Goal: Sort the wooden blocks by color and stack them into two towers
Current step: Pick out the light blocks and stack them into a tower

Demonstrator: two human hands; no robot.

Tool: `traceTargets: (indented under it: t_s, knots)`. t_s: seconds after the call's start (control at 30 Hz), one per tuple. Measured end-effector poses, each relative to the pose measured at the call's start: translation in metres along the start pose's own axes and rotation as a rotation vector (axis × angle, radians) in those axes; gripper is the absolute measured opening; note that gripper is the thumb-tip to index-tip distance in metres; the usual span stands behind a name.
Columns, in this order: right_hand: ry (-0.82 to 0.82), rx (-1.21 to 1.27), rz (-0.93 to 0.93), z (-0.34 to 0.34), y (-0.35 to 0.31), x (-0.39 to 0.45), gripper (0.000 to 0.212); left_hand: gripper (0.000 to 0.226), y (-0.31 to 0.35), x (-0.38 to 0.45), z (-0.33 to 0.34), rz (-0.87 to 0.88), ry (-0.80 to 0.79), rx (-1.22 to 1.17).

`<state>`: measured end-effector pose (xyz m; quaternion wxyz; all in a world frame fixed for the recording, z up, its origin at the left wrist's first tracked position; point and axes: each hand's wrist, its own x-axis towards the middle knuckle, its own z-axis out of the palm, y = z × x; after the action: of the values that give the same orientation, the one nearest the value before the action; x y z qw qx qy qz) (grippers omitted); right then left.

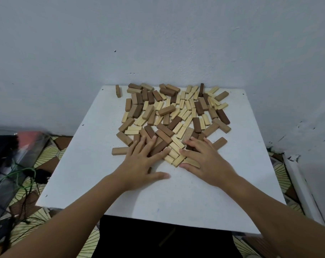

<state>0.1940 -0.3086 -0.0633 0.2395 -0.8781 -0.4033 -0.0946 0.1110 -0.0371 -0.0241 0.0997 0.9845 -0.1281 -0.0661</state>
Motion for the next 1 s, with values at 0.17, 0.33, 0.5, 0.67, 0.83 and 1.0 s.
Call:
traceTargets:
  t_s: [0.17,0.33,0.5,0.67,0.83,1.0]
  knots:
    - [0.003,0.022,0.005,-0.001,-0.001,0.0,0.046,0.046,-0.002,0.022,0.006,0.142,0.265,0.042]
    - [-0.064,-0.077,0.057,-0.007,-0.008,0.004,0.061,0.056,0.0,0.035,0.0,0.172,0.151,0.106]
    - [-0.227,-0.2,0.113,-0.008,-0.005,0.014,0.074,0.059,0.0,0.044,0.006,0.065,0.124,0.139]
    - [-0.207,-0.044,0.127,-0.01,0.017,0.041,0.076,0.052,-0.006,0.067,0.003,0.135,0.224,0.122]
    - [-0.093,-0.002,0.116,0.0,0.023,0.039,0.07,0.029,-0.013,0.074,0.008,0.403,0.47,0.204]
    - [-0.024,0.034,0.122,0.001,0.024,0.042,0.066,0.019,-0.018,0.086,-0.002,0.27,0.647,0.088]
